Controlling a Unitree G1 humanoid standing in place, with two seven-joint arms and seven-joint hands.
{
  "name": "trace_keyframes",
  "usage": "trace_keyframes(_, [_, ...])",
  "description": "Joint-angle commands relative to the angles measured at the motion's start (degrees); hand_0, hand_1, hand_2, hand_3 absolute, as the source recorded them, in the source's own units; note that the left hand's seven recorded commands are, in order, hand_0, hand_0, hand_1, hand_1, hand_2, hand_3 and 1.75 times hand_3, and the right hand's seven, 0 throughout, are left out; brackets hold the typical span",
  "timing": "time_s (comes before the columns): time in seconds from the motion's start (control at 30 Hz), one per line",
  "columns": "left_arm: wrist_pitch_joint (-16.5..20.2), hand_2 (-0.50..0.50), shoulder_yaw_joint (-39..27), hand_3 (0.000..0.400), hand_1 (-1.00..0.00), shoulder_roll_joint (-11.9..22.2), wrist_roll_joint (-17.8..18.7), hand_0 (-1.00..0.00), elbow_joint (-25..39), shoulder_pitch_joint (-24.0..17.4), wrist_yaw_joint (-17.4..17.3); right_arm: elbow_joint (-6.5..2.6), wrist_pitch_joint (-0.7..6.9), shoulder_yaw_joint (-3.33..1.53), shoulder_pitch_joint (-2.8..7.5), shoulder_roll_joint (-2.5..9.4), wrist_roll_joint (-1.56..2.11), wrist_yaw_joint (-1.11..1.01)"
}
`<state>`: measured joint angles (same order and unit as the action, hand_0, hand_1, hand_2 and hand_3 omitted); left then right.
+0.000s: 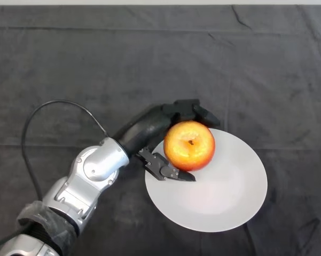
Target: Move the apple to the plate
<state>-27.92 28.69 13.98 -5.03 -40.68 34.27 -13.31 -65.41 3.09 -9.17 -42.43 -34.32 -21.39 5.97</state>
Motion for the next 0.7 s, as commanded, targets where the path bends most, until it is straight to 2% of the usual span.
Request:
trace_keyframes(0.03, [-0.35,-0.07,1.12,0.4,-0.86,1.2,1.32,-1.0,-2.48,-1.21,-0.94,0.6,0.48,0.75,1.75,-0.48,0.56,-0.42])
trace_keyframes(0.07, [-0.3,-0.09,1.38,0.4,-0.82,1.21,1.38,-1.0,-2.89,-1.1,-1.07,0.59,0.48,0.75,1.74,-0.48,0.56,-0.42])
trace_keyframes(0.1, [-0.29,-0.13,1.6,0.326,-0.55,1.19,1.39,-0.82,-3.24,-1.05,-1.12,0.57,0.47,0.75,1.73,-0.48,0.55,-0.42])
trace_keyframes(0.13, [-0.26,-0.13,1.85,0.326,-0.55,1.16,1.41,-0.82,-3.62,-0.97,-1.16,0.56,0.47,0.75,1.72,-0.48,0.55,-0.42])
trace_keyframes(0.17, [-0.16,-0.17,2.06,0.205,-0.17,1.11,1.44,-0.51,-3.95,-0.85,-1.21,0.54,0.47,0.74,1.71,-0.47,0.55,-0.42])
trace_keyframes(0.2, [-0.03,-0.17,2.24,0.185,-0.13,1.08,1.49,-0.46,-4.22,-0.7,-1.27,0.53,0.47,0.74,1.71,-0.47,0.54,-0.41])
trace_keyframes(0.23, [0.1,-0.12,2.38,0.099,0.0,1.06,1.55,-0.25,-4.46,-0.54,-1.35,0.52,0.46,0.74,1.7,-0.47,0.54,-0.41])
trace_keyframes(0.27, [0.23,0.0,2.54,0.0,0.0,1.06,1.64,0.0,-4.75,-0.35,-1.47,0.5,0.46,0.74,1.69,-0.47,0.53,-0.41])
trace_keyframes(0.7, [0.56,0.0,2.9,0.0,0.0,1.4,2.27,0.0,-6.3,0.73,-1.6,0.3,0.39,0.72,1.58,-0.46,0.49,-0.39])
